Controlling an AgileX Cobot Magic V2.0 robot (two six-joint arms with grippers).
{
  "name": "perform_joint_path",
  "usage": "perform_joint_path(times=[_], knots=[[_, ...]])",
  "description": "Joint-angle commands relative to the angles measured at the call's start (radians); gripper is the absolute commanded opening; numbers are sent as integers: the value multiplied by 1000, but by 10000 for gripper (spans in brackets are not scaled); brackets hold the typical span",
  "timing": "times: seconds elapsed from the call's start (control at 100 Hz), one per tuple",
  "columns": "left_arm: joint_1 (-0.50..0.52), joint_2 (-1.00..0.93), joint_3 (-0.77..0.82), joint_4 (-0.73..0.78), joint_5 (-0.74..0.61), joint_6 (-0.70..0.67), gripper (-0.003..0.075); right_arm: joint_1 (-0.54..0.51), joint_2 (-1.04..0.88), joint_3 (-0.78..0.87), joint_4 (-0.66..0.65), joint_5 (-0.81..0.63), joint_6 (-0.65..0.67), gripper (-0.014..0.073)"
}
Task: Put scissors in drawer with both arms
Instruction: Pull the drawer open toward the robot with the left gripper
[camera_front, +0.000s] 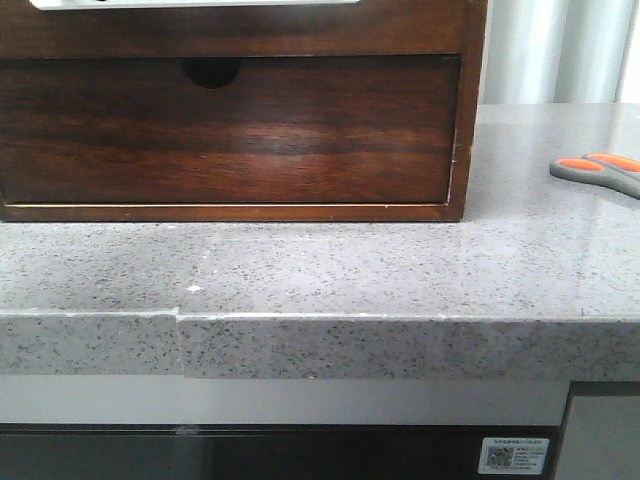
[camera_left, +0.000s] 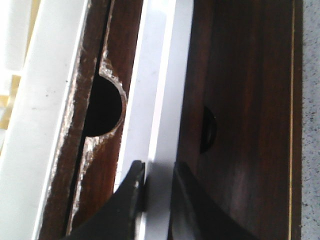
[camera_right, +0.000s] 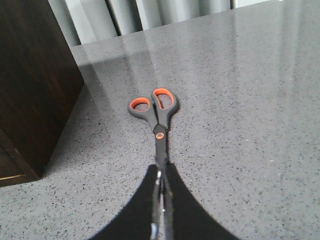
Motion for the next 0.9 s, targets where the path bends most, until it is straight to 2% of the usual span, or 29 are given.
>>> perform_joint_path(times=[0.0,0.28,0.48,0.74,0.81,0.89], knots=[[-5,-67,-19,-25,-38,-17,-18,1,18,-26,-6,-76,-3,-61],[-5,-212,73,-25,-130,-17,-18,1,18,-26,-6,-76,-3,-61],[-5,-307,160,-25,-244,-17,-18,1,18,-26,-6,-76,-3,-61],[-5,-330,176,-27,-265,-17,-18,1,18,-26,-6,-76,-3,-61],[-5,-330,176,-27,-265,-17,0,1,18,-26,-6,-76,-3,-61],[-5,-330,176,-29,-265,-17,75,1,18,-26,-6,-76,-3,-61]])
